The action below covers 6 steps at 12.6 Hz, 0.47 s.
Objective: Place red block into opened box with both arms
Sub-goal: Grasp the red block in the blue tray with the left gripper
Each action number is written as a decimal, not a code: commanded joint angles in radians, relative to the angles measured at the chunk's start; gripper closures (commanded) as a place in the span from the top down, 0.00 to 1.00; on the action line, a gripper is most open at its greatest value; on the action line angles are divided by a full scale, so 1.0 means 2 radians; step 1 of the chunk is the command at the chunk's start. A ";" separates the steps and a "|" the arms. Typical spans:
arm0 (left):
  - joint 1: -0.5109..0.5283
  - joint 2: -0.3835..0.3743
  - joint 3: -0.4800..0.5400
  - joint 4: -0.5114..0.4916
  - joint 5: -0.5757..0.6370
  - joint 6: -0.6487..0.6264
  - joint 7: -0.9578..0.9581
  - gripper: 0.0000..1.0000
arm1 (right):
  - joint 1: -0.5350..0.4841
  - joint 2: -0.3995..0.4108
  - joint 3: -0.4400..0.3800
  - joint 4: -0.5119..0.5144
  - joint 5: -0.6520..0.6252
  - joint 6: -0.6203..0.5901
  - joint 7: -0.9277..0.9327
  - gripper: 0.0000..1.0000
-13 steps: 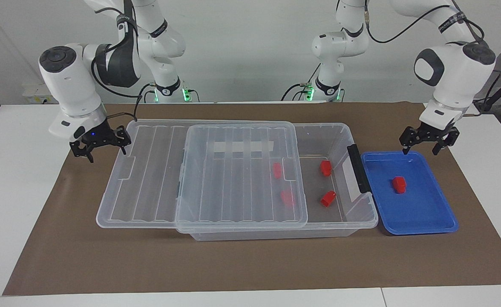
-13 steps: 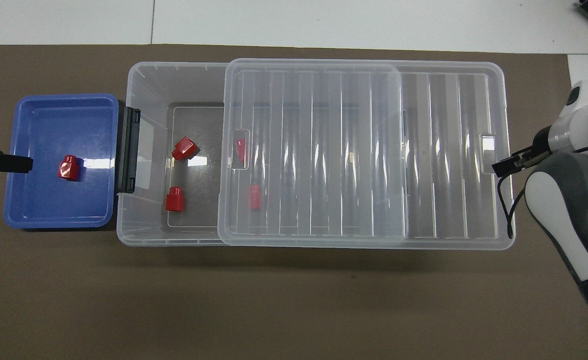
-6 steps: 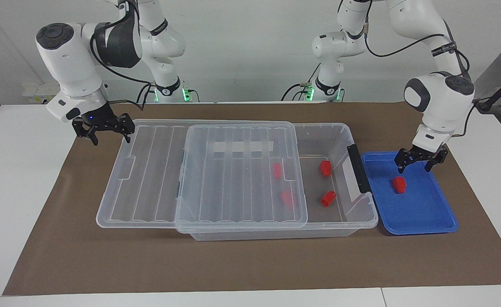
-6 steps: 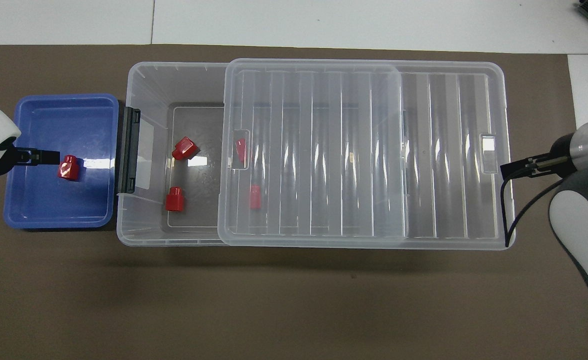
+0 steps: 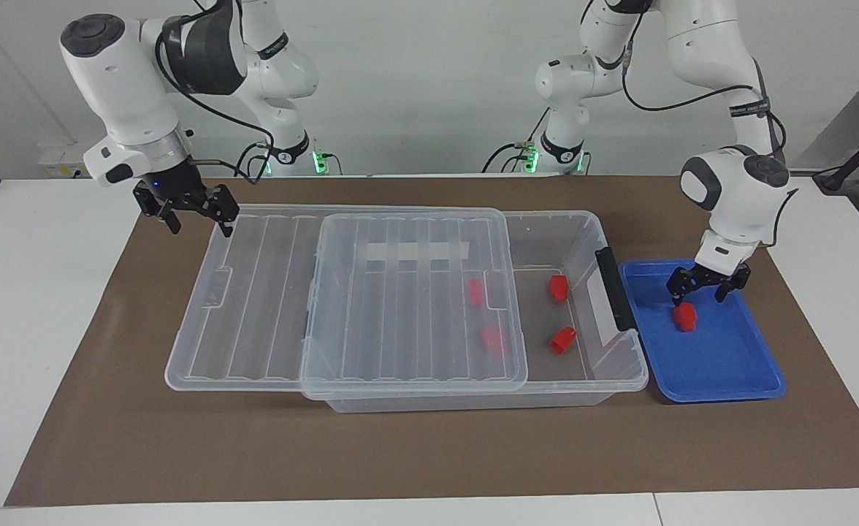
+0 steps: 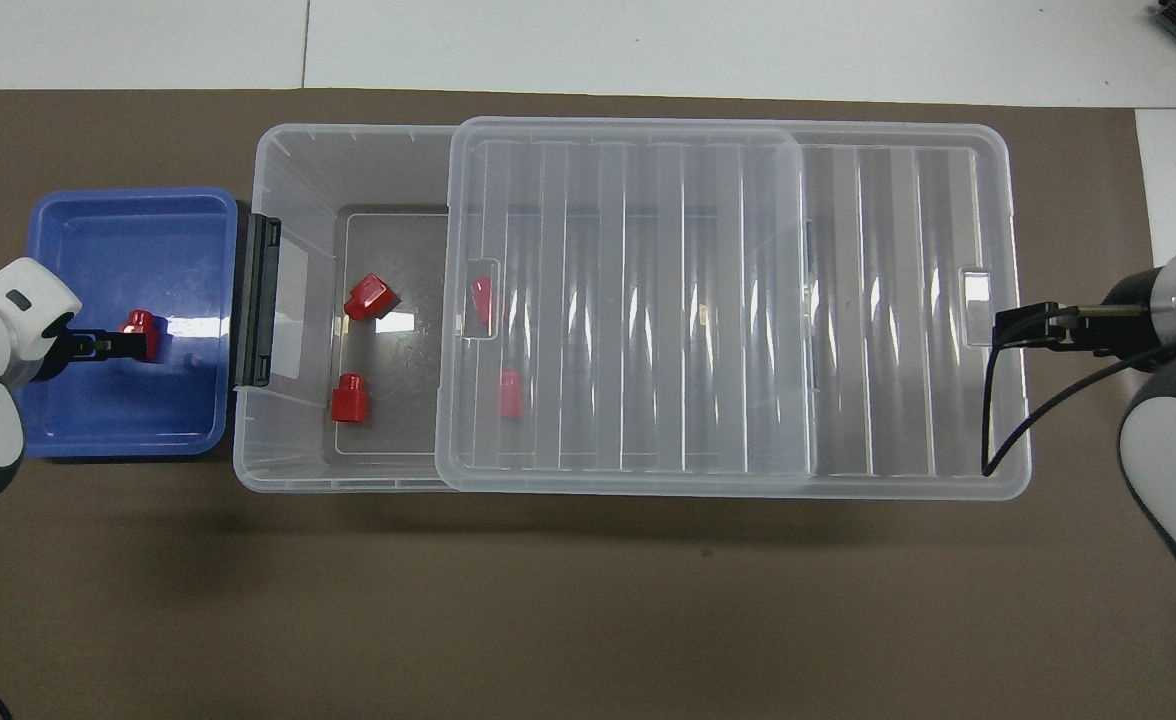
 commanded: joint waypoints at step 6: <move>-0.012 0.035 -0.001 -0.004 -0.005 0.056 -0.005 0.97 | -0.002 0.065 0.018 0.227 0.004 -0.182 0.050 0.99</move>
